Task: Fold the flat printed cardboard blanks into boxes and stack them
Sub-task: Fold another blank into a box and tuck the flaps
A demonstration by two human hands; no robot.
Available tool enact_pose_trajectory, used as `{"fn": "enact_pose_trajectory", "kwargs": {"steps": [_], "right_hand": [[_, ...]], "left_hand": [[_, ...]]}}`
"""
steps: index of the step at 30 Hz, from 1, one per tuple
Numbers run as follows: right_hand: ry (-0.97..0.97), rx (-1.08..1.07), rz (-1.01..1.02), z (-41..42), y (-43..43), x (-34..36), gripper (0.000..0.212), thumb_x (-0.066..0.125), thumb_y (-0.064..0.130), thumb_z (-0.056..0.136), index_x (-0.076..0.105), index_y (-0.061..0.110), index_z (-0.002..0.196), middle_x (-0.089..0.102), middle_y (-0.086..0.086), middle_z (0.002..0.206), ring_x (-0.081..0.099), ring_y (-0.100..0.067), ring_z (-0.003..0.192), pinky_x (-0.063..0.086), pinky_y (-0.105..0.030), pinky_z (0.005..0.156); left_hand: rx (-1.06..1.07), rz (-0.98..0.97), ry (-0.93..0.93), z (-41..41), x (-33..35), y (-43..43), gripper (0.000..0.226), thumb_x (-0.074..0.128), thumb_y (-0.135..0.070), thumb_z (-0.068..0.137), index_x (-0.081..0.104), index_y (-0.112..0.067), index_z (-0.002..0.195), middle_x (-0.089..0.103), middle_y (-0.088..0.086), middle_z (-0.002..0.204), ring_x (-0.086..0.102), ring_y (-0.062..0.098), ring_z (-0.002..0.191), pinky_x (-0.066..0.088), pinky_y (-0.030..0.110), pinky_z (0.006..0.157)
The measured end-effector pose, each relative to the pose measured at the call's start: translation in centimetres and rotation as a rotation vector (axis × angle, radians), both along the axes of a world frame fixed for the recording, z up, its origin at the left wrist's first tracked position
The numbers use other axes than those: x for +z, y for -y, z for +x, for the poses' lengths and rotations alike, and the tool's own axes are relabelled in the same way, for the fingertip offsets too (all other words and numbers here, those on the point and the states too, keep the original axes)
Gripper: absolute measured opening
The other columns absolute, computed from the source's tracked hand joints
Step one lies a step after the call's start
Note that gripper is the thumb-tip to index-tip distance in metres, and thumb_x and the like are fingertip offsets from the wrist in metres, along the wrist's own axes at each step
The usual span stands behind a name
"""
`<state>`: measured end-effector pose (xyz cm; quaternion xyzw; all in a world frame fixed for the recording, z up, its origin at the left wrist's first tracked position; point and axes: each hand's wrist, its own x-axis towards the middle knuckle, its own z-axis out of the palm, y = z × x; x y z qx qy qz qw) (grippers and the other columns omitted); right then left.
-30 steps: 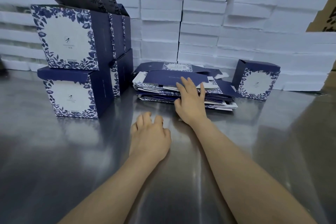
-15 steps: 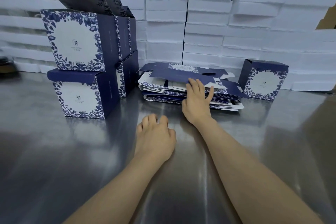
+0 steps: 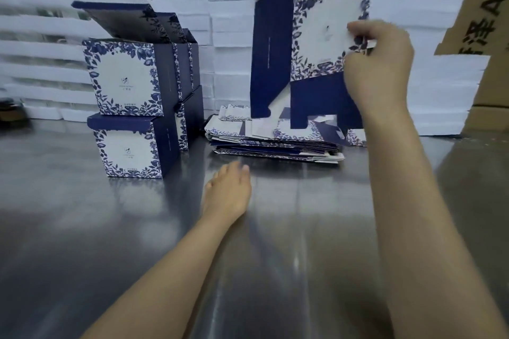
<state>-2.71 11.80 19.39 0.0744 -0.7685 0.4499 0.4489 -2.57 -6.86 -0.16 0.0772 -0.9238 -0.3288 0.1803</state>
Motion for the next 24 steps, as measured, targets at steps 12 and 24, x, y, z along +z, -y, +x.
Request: {"fn": "enact_pose_trajectory", "kwargs": {"steps": [12, 24], "right_hand": [[0.503, 0.373, 0.167, 6.4, -1.7, -1.1, 0.071, 0.056, -0.003, 0.083, 0.038, 0.021, 0.148, 0.047, 0.011, 0.072, 0.047, -0.005, 0.063, 0.039, -0.020, 0.059], [0.626, 0.265, 0.716, 4.0, 3.8, -8.4, 0.067, 0.041, 0.044, 0.095, 0.016, 0.024, 0.154, 0.000, -0.006, 0.161, 0.000, -0.031, 0.147, 0.011, -0.045, 0.117]], "left_hand": [[-0.371, 1.076, 0.028, 4.4, 0.8, 0.5, 0.058, 0.014, -0.057, 0.101, 0.059, -0.025, 0.119, 0.066, -0.008, 0.118, 0.061, 0.005, 0.106, 0.050, 0.021, 0.083], [-0.357, 1.278, 0.338, 7.4, 2.7, -0.6, 0.036, 0.042, -0.014, 0.102, 0.034, -0.032, 0.071, 0.036, -0.007, 0.134, 0.061, 0.004, 0.074, 0.038, -0.001, 0.051]]}}
